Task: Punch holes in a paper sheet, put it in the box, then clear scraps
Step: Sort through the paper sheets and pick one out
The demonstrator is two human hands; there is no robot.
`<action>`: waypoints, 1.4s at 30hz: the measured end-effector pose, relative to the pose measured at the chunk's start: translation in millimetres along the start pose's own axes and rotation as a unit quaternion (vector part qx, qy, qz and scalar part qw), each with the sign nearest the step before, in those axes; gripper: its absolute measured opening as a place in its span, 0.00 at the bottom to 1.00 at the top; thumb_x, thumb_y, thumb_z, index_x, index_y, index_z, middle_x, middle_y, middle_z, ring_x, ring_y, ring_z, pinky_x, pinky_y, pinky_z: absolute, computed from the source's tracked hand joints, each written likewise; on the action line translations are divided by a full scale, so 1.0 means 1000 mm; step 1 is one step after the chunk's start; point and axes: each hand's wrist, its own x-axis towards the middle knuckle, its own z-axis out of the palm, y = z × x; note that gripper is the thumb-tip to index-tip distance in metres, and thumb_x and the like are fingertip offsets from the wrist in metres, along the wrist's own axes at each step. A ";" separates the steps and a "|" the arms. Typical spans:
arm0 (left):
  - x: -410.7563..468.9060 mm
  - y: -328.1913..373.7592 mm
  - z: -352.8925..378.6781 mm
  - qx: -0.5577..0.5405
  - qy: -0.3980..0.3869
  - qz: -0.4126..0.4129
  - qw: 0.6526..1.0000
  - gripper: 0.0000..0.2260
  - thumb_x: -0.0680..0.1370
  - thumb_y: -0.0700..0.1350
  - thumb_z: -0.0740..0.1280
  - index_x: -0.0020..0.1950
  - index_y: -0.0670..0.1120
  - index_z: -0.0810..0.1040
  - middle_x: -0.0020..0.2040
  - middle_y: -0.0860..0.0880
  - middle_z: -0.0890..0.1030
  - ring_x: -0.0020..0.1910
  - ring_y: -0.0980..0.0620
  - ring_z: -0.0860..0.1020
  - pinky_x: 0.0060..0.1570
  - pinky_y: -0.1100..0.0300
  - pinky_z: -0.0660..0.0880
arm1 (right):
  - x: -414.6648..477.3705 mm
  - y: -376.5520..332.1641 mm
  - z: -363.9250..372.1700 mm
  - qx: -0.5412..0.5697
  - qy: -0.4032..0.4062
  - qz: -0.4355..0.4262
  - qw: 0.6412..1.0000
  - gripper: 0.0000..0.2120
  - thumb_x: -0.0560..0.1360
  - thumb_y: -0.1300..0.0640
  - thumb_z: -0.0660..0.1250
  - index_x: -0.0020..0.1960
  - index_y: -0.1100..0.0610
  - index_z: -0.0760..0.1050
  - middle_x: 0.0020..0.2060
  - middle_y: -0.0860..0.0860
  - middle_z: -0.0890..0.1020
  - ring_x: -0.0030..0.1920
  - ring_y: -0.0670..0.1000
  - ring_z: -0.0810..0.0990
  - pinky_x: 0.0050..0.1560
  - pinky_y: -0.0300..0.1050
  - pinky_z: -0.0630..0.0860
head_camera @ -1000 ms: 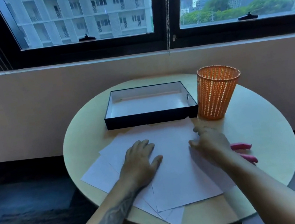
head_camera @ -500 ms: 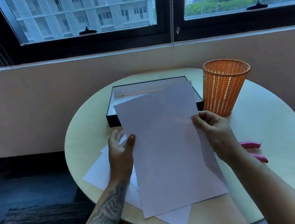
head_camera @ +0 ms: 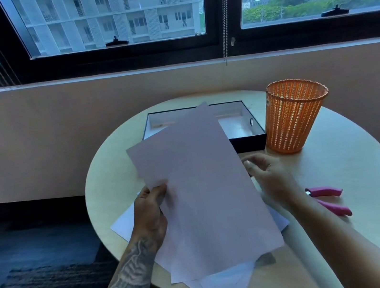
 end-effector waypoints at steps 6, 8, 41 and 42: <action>0.002 0.000 -0.001 -0.019 0.038 0.008 0.999 0.10 0.79 0.33 0.63 0.45 0.43 0.82 0.39 0.50 0.86 0.41 0.51 0.84 0.47 0.58 0.79 | -0.014 -0.007 0.011 -0.411 -0.092 -0.030 0.906 0.21 0.76 0.41 0.64 0.64 0.51 0.77 0.53 0.48 0.81 0.56 0.53 0.78 0.55 0.48 0.73; 0.002 -0.001 -0.002 -0.020 0.043 0.008 0.999 0.08 0.79 0.33 0.63 0.46 0.43 0.81 0.38 0.51 0.86 0.39 0.54 0.84 0.46 0.60 0.78 | -0.014 -0.010 0.016 -0.404 -0.096 -0.015 0.910 0.23 0.74 0.40 0.66 0.65 0.49 0.75 0.54 0.47 0.81 0.56 0.52 0.79 0.53 0.47 0.72; 0.013 0.032 -0.002 0.183 0.137 0.009 0.973 0.06 0.72 0.39 0.65 0.40 0.45 0.67 0.37 0.45 0.66 0.37 0.48 0.64 0.37 0.50 0.60 | 0.015 -0.083 -0.068 0.180 0.275 -0.128 0.936 0.09 0.82 0.59 0.62 0.49 0.48 0.77 0.27 0.45 0.75 0.23 0.42 0.70 0.25 0.37 0.67; 0.011 0.035 0.002 0.188 0.123 0.010 0.974 0.04 0.72 0.39 0.65 0.41 0.44 0.70 0.38 0.44 0.69 0.38 0.47 0.66 0.37 0.50 0.62 | 0.015 -0.082 -0.065 0.159 0.262 -0.125 0.944 0.08 0.81 0.60 0.63 0.50 0.49 0.78 0.25 0.45 0.74 0.23 0.42 0.69 0.26 0.37 0.67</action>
